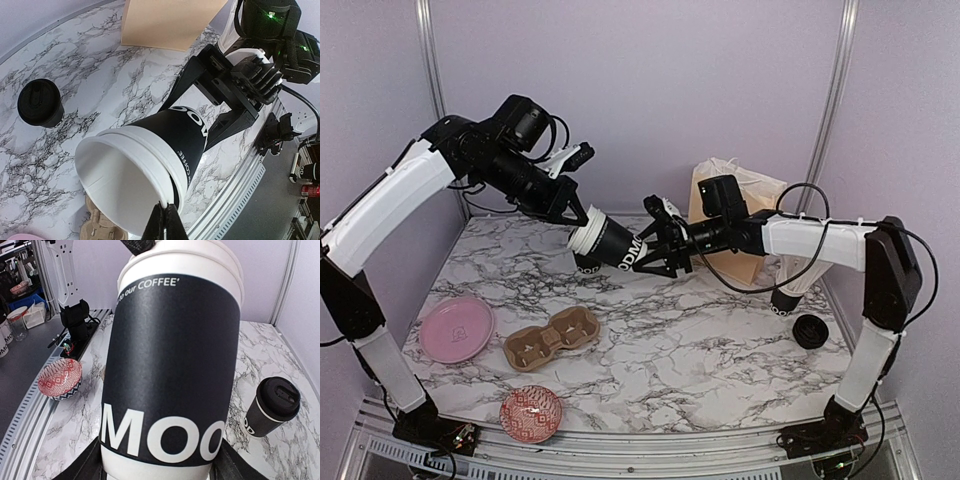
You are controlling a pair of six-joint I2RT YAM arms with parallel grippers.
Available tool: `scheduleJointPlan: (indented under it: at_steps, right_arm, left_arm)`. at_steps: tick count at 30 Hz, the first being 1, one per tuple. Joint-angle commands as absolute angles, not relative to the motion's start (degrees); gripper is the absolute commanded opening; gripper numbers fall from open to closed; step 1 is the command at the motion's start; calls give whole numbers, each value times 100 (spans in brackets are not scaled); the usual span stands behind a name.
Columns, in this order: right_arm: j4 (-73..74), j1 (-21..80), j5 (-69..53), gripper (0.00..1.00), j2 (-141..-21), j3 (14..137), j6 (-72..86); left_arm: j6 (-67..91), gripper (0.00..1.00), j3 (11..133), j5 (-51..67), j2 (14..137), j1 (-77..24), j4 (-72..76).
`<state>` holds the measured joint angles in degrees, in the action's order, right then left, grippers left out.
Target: Pack the takeout coffee
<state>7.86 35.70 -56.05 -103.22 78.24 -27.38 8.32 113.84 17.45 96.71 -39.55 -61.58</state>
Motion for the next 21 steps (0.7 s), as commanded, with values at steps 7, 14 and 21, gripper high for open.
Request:
scheduleJointPlan:
  at_steps: [7,14,21]
  right_arm:
    - [1805,3155,-6435,44,-10221,7115,-2523]
    - [1673,3044,-6332,43,-10235,6938,-2260]
    - [1927,3050,-6225,44,-10093,6851,-2548]
  left_arm:
    - [916,0,12041,219,8979,-3499,-5615]
    - [962,0,12102,33,8964,-3450,-5603]
    - [974,0,12102,126,9019,-3445,-5604]
